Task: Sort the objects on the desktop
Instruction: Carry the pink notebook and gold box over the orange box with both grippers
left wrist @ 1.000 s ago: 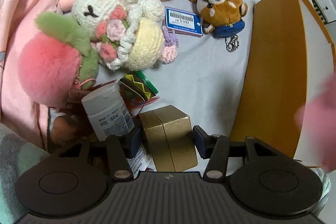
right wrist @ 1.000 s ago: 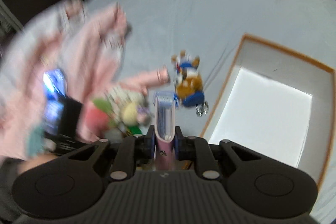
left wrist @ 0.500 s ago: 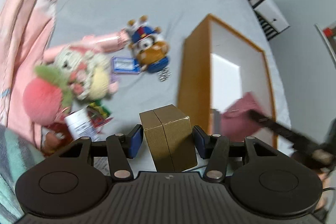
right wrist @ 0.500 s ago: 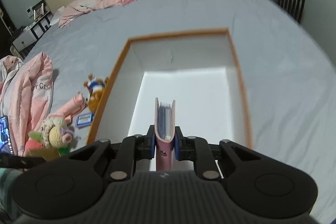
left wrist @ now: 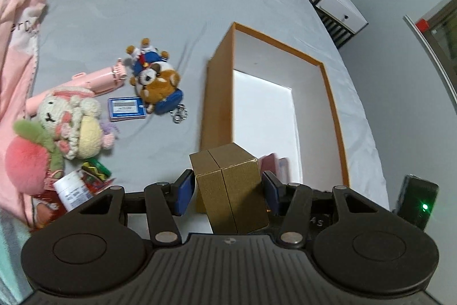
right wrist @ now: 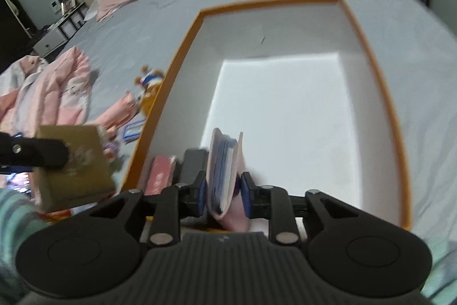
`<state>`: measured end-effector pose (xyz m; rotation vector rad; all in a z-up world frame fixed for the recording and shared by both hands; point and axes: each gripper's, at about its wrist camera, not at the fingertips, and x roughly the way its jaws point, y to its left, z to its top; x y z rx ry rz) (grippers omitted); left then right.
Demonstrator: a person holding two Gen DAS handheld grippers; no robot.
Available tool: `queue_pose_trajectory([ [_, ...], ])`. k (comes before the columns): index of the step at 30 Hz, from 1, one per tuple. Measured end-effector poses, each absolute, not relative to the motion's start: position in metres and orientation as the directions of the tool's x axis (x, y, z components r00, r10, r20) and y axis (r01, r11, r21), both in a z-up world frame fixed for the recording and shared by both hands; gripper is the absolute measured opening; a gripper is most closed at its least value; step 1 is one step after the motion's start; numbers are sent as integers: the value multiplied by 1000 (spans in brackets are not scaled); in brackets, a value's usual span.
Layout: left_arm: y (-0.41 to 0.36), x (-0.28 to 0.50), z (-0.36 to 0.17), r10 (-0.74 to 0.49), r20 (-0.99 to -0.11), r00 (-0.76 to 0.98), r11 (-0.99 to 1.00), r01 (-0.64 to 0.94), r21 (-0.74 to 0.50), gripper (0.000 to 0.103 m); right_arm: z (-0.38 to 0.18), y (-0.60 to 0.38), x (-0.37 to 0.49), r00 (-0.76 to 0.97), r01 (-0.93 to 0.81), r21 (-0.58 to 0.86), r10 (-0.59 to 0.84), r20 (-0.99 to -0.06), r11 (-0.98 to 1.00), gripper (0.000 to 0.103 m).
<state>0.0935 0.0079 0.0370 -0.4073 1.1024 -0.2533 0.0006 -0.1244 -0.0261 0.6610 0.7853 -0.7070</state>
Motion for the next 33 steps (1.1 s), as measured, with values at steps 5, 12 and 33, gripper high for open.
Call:
queue_pose_trajectory([
  [5,-3,105,47,-419,-804,423,894,36,-447,59,-20,-134,-2,541,731,334,-207,-815,594,35],
  [12,-43,123,61,-481,-762,434,871,139,-471,59,-14,-139,4,536,705,318,-182,-824,634,35],
  [33,-163,185,7,-445,-873,201,843,424,-332,56,20,-149,-46,492,610,155,-217,-843,777,45],
])
